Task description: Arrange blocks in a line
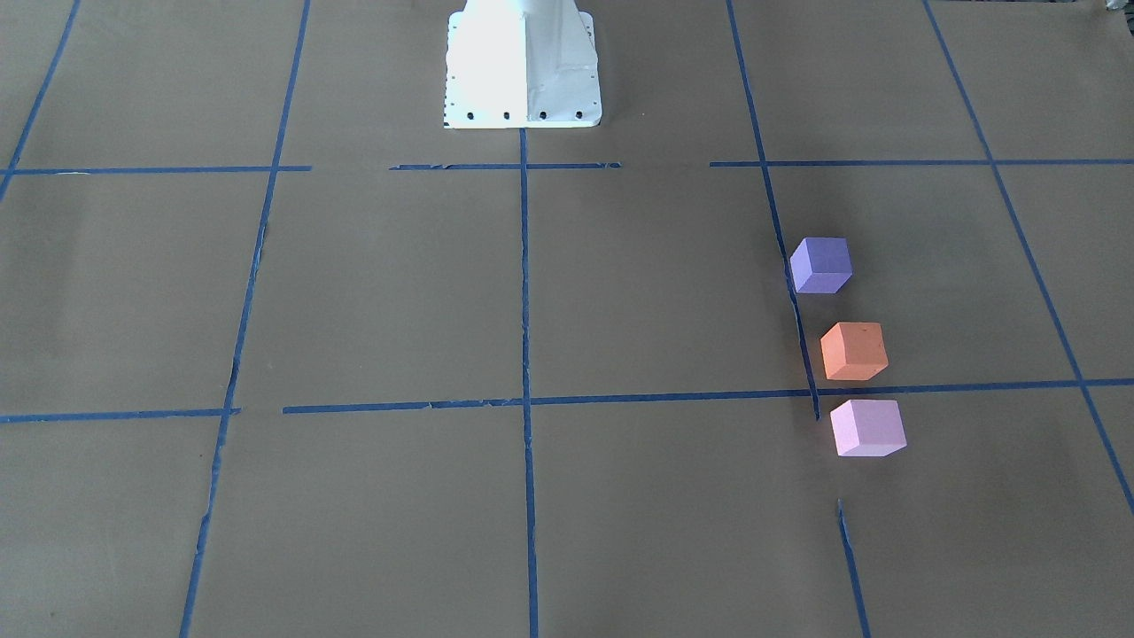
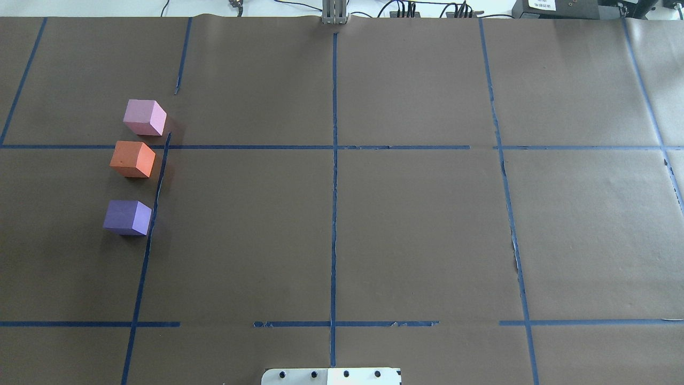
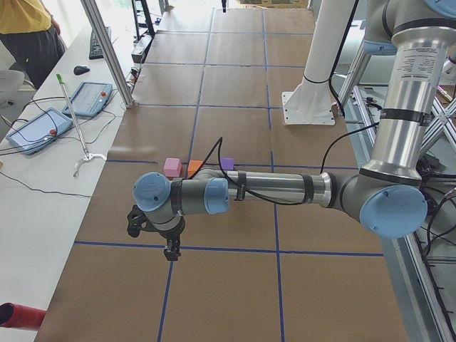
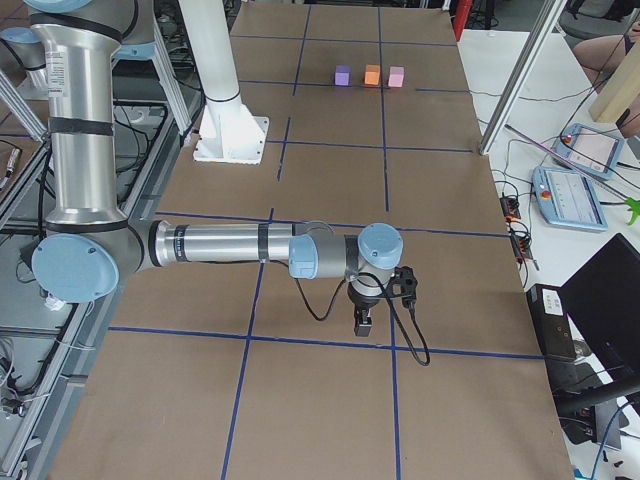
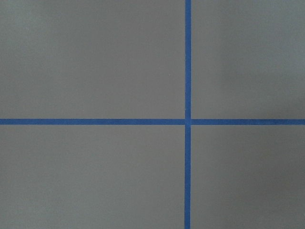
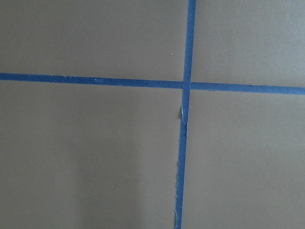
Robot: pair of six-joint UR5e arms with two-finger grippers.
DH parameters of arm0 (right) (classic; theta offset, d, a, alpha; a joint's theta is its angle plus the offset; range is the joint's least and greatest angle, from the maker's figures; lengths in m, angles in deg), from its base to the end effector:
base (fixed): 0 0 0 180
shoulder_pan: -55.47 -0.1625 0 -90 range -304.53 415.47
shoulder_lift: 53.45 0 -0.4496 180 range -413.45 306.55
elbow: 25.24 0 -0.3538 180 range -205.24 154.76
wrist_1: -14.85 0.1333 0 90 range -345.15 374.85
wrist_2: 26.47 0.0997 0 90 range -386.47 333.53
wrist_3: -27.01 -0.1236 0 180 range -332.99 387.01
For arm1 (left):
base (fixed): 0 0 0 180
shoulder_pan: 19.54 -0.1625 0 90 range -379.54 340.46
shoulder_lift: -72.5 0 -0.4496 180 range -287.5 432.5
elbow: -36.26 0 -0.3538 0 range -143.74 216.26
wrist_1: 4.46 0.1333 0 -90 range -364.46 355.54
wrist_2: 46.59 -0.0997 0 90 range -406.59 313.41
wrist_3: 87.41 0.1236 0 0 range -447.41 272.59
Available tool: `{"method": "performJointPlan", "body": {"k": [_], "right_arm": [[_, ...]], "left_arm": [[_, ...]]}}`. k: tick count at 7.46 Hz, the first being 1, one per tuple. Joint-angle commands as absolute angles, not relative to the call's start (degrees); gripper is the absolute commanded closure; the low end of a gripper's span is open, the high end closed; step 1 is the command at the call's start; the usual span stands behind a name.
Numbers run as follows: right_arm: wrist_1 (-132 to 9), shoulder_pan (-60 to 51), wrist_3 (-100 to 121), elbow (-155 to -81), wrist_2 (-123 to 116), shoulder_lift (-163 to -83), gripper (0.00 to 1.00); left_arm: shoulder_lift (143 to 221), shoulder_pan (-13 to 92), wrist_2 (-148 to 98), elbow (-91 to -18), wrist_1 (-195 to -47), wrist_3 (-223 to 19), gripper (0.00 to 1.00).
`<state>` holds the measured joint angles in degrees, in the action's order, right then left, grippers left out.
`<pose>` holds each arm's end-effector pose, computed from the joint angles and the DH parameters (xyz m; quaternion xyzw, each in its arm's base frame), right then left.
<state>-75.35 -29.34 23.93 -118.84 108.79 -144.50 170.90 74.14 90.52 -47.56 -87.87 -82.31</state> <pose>0.0048 -0.4507 0.6791 -0.0089 -0.3851 -0.0249 0.9225 -0.0755 -0.5084 0.6850 -0.0043 0.4008 -0.0039 0.9161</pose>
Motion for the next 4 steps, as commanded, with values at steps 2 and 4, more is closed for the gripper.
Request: {"method": "performJointPlan", "body": {"k": [2,4], "right_arm": [[-75.3,-29.3,23.9,-118.8,108.8,-144.5,0.0],[-75.4,-29.3,23.9,-118.8,108.8,-144.5,0.0]], "left_arm": [[170.9,74.0,90.4,-47.8,-88.0,-82.2,0.0],[170.9,74.2,90.4,-48.0,-87.8,-81.9,0.0]]}}
